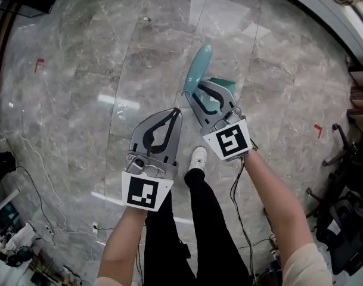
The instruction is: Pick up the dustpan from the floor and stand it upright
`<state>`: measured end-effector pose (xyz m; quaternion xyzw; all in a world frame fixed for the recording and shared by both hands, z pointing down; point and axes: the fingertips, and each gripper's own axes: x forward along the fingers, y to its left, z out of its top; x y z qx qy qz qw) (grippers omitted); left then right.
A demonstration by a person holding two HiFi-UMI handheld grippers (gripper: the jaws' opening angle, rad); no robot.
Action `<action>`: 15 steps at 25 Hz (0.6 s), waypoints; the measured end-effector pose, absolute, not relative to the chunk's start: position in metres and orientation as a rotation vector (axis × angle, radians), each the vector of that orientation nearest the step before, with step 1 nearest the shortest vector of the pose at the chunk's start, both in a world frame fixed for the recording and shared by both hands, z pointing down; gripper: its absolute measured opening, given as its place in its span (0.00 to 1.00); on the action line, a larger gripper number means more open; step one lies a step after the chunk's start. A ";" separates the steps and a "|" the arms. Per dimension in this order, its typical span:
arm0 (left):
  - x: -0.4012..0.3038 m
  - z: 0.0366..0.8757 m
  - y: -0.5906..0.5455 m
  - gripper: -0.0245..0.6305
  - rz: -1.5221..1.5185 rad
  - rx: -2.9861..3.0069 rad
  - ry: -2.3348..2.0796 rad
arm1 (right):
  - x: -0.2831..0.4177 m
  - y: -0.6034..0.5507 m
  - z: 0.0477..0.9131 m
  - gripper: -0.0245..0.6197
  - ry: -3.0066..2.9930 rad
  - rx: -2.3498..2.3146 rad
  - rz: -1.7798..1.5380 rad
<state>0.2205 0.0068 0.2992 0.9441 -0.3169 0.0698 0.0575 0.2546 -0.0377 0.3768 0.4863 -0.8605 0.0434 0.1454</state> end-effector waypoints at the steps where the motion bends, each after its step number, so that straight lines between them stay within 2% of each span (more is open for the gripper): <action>1: 0.221 0.299 0.008 0.05 0.211 2.856 -0.968 | 0.254 -0.037 0.376 0.18 -2.488 1.395 0.131; 15: 0.218 0.285 0.020 0.05 0.204 2.843 -1.005 | 0.265 -0.016 0.372 0.22 -2.460 1.324 0.233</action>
